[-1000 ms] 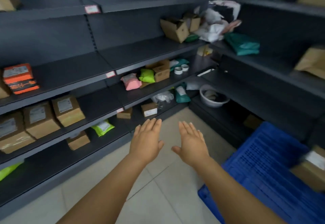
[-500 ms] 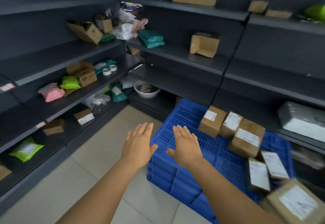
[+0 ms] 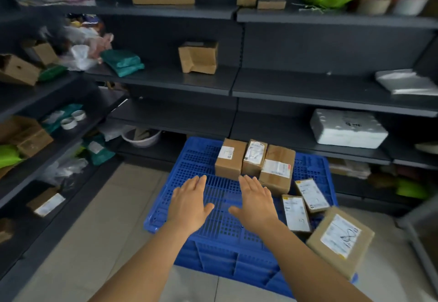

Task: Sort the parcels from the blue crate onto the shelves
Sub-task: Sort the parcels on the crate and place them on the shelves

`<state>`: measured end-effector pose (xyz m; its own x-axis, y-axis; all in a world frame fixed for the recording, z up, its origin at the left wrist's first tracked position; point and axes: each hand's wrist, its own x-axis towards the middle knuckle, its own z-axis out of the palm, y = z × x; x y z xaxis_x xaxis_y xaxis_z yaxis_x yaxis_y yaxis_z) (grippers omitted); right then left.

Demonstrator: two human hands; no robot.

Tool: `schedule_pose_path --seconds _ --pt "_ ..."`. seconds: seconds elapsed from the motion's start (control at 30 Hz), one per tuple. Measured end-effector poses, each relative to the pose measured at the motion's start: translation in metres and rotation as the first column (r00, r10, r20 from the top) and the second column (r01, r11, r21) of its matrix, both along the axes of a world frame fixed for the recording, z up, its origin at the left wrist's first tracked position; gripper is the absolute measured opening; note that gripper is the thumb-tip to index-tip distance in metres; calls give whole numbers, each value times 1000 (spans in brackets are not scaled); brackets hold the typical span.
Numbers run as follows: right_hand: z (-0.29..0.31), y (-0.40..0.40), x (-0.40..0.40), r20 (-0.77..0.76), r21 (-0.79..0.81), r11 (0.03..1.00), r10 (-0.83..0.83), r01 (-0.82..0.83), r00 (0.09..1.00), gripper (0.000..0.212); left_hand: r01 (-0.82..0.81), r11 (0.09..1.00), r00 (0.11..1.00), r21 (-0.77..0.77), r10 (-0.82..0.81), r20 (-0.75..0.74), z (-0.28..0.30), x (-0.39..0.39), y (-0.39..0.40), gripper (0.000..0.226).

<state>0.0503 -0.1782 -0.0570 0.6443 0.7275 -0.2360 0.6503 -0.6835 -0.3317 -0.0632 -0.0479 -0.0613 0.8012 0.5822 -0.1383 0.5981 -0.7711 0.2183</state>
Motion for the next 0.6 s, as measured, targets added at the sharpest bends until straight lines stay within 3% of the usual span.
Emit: schedule_pose_path --seconds 0.4,0.6 --pt "-45 63 90 -99 -90 972 -224 215 970 88 21 970 998 -241 -34 -51 -56 110 76 91" --pt "-84 103 135 -153 -97 941 -337 325 929 91 10 961 993 -277 -41 -107 -86 170 119 100"
